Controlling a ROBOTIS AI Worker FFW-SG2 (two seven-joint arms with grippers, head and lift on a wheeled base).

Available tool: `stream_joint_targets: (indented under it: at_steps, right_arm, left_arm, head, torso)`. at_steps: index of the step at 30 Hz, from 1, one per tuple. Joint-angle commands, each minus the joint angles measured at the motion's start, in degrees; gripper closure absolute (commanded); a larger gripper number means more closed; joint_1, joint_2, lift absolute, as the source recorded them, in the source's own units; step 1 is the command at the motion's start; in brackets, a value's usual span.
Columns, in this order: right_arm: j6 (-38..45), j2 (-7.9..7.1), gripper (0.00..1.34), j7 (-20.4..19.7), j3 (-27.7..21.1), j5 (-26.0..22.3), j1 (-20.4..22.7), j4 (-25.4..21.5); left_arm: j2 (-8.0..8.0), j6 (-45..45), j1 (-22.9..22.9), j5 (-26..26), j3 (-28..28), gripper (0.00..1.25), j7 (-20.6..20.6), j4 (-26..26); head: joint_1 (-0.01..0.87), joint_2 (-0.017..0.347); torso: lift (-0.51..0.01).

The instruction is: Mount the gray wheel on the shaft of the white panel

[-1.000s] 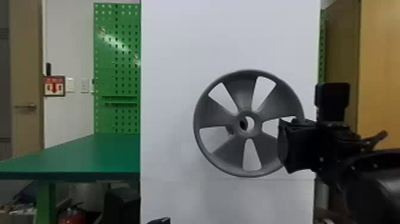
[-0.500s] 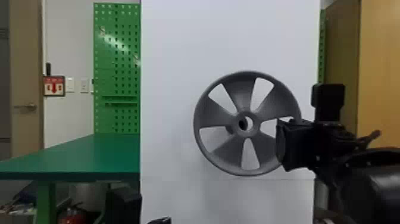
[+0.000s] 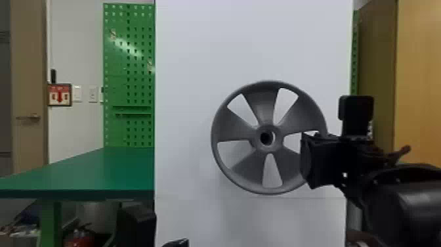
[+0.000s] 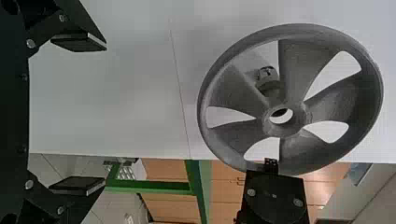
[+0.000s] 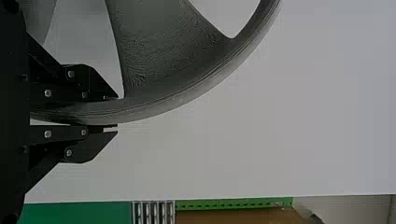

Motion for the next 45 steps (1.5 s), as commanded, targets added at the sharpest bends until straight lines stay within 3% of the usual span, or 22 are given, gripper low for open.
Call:
stream_joint_targets:
  at_steps: [1, 31, 45]
  right_arm:
    - [-0.4, 0.00, 1.18, 0.0, 0.0, 0.0, -0.2, 0.6]
    - [-3.3, 0.44, 1.18, 2.4, -0.7, -1.0, -1.9, 5.6]
    - [-4.6, 0.70, 1.18, 2.4, -2.3, -4.2, -2.2, 8.4]
  left_arm:
    - [0.00, 0.0, -0.1, 0.0, 0.0, 0.25, 0.0, 0.0]
    - [0.18, 0.0, -0.4, 0.2, -0.3, 0.25, 0.0, 0.2]
    - [0.09, 0.0, -0.4, 0.2, -0.5, 0.25, 0.0, 0.3]
  head:
    - [0.038, 0.040]
    - [0.038, 0.040]
    - [0.038, 0.040]
  torso:
    - [-0.510]
    - [-0.510]
    - [-0.510]
